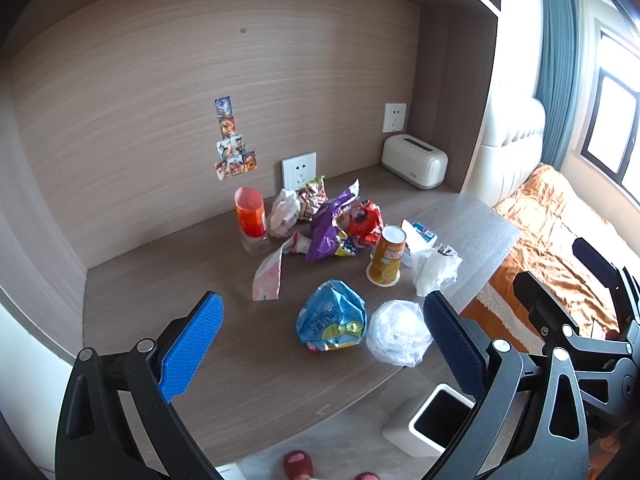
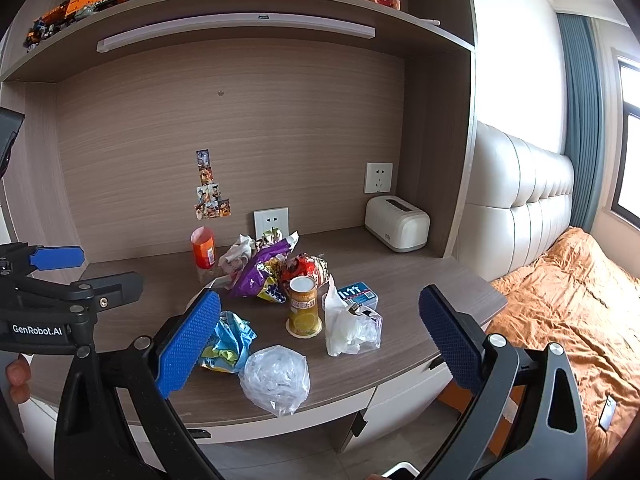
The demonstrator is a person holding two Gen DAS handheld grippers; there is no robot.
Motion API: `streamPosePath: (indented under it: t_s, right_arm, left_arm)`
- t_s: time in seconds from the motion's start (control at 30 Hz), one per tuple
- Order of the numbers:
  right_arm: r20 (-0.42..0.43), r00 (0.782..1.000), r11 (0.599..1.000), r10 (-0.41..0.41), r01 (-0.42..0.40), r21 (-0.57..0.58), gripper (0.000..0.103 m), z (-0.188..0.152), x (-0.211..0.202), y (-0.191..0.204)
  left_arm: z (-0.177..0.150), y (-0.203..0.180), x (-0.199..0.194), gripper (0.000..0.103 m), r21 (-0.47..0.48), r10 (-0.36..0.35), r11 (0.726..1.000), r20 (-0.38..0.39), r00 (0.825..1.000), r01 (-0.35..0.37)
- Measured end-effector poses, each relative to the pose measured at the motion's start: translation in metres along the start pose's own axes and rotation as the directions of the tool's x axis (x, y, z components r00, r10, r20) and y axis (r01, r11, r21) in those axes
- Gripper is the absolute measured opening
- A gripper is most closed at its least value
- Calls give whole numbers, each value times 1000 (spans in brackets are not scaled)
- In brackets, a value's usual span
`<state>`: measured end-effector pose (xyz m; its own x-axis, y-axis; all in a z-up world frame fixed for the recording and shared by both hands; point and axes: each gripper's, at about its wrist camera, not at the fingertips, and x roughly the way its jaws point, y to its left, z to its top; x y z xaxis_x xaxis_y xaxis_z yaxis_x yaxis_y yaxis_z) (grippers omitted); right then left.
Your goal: Collect trash
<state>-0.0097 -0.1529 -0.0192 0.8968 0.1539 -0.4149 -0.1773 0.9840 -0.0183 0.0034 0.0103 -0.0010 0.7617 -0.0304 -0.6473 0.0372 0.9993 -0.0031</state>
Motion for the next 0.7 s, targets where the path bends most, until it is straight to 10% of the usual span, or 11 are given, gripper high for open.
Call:
streamPosePath:
  t_s: [0.7]
  right_arm:
    - [-4,1000,1000,5,-5,7,99,1,3,-2]
  left_arm:
    - [5,3,2,99,-2,2,1000,-5,1000,-2]
